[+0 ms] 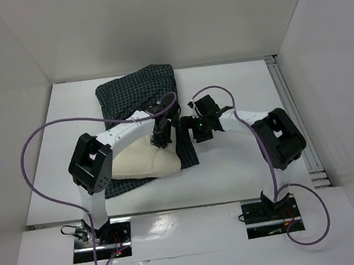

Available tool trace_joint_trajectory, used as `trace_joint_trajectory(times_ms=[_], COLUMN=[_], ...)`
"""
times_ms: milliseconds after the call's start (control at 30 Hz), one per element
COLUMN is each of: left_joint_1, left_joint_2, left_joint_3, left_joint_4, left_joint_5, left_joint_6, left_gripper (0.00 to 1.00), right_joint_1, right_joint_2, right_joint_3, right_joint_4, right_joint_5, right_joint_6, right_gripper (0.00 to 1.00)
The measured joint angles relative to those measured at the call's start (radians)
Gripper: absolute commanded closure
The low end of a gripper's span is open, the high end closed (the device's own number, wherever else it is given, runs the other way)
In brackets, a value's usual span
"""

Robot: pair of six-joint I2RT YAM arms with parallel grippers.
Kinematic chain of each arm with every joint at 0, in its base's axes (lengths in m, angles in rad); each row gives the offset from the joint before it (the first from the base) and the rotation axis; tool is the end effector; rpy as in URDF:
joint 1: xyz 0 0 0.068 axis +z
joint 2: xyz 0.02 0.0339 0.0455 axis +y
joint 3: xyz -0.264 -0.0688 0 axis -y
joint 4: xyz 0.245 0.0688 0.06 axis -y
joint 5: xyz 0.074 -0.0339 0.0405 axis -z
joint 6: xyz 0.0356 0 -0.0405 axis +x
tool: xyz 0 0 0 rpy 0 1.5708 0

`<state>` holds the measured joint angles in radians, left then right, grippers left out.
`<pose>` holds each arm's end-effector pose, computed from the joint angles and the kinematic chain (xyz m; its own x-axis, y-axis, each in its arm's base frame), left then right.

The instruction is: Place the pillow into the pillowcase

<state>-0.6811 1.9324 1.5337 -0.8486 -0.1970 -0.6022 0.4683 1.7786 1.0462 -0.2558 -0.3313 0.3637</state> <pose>0.3129 -0.2446 0.2173 -0.9294 0.0382 -0.3671 0.0518 0.9983 -0.0271 0.3124 0.1710 0.1627 -0.9050 -0.0808 -0.4176 -0.2831 0.8472 0.4496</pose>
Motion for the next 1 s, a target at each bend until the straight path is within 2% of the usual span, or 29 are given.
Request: trace_joint_trajectory(times_ms=[67,100,133,167,200,400,633,733,1000], left_joint_1=[0.016,0.024,0.034,0.043,0.051,0.089,0.112,0.113,0.109], left_joint_2=[-0.014,-0.027,-0.040,-0.055,-0.069,-0.123,-0.123,-0.112,-0.027], left_joint_3=[-0.008,-0.016,-0.021,-0.026,-0.031,0.011,0.113,0.145,0.249], left_joint_4=[0.005,0.008,0.010,0.013,0.020,-0.008,-0.053,-0.068,-0.076], left_joint_5=[0.014,0.024,0.037,0.047,0.056,0.068,0.059,0.063,0.064], left_joint_6=[-0.004,-0.006,-0.006,-0.006,-0.007,-0.029,-0.093,-0.115,-0.185], left_gripper=[1.00,1.00,1.00,1.00,1.00,1.00,1.00,1.00,1.00], right_joint_1=[0.013,0.018,0.026,0.033,0.036,0.080,0.133,0.134,0.134], right_joint_2=[0.040,0.056,0.073,0.084,0.088,0.006,-0.345,-0.442,-0.503], right_joint_3=[0.031,0.046,0.056,0.061,0.061,0.060,0.059,0.059,0.026], right_joint_4=[0.025,0.038,0.048,0.054,0.054,0.034,-0.030,-0.103,-0.278], right_joint_5=[-0.009,-0.006,-0.006,-0.004,-0.005,0.001,-0.018,-0.060,-0.121], right_joint_6=[-0.011,-0.019,-0.026,-0.035,-0.040,-0.050,-0.042,-0.037,-0.043], right_gripper=[0.33,0.47,0.74,0.89,1.00,1.00,1.00,1.00,1.00])
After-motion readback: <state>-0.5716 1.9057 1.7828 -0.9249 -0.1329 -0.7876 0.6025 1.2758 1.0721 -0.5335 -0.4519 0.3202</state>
